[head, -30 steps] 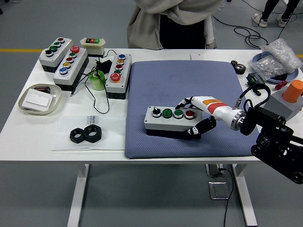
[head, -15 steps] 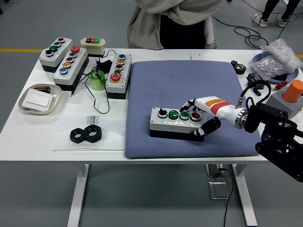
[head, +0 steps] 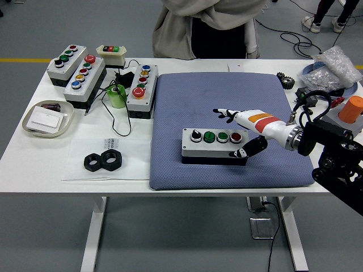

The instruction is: Pick up the button,place it on the desk,press the button,press the button

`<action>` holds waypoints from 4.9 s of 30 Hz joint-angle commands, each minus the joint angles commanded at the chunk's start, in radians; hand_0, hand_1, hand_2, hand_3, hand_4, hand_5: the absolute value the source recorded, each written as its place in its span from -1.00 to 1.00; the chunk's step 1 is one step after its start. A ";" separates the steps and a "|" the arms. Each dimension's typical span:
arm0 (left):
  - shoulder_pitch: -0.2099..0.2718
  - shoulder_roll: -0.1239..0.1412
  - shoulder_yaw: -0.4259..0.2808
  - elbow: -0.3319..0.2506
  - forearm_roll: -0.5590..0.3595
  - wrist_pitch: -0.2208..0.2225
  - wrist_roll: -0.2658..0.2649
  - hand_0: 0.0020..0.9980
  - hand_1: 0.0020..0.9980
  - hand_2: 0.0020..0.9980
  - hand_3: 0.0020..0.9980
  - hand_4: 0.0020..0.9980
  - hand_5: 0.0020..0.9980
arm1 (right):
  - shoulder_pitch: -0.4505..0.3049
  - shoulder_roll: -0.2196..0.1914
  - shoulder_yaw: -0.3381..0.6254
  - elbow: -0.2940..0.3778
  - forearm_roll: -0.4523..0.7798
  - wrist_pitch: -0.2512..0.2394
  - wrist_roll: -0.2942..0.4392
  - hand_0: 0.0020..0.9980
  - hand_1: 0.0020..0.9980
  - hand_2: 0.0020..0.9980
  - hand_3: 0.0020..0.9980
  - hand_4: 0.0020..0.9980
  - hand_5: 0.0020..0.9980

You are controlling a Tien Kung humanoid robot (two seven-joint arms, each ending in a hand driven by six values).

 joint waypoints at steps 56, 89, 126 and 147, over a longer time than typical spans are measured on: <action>-0.002 0.004 0.003 -0.002 -0.001 -0.002 -0.002 0.55 0.61 0.77 0.61 0.14 1.00 | -0.112 -0.105 -0.007 0.173 0.109 -0.082 -0.199 -0.80 -1.00 -0.84 0.34 0.06 -1.00; 0.000 0.002 -0.006 -0.001 0.013 -0.001 0.004 0.55 0.61 0.77 0.61 0.14 1.00 | -0.084 -0.055 -0.045 0.207 0.056 -0.127 -0.226 -0.80 -1.00 -0.84 0.34 0.07 -1.00; -0.001 0.003 -0.003 -0.002 0.008 -0.002 0.002 0.55 0.61 0.77 0.61 0.13 1.00 | -0.086 -0.051 0.075 0.215 0.101 -0.191 -0.217 -0.80 -1.00 -0.84 0.36 0.07 -1.00; -0.002 0.001 -0.009 -0.001 0.018 -0.003 0.006 0.55 0.61 0.77 0.62 0.13 1.00 | -0.223 -0.081 0.473 0.057 0.926 -0.367 -0.038 0.89 0.71 0.86 0.92 0.26 -0.55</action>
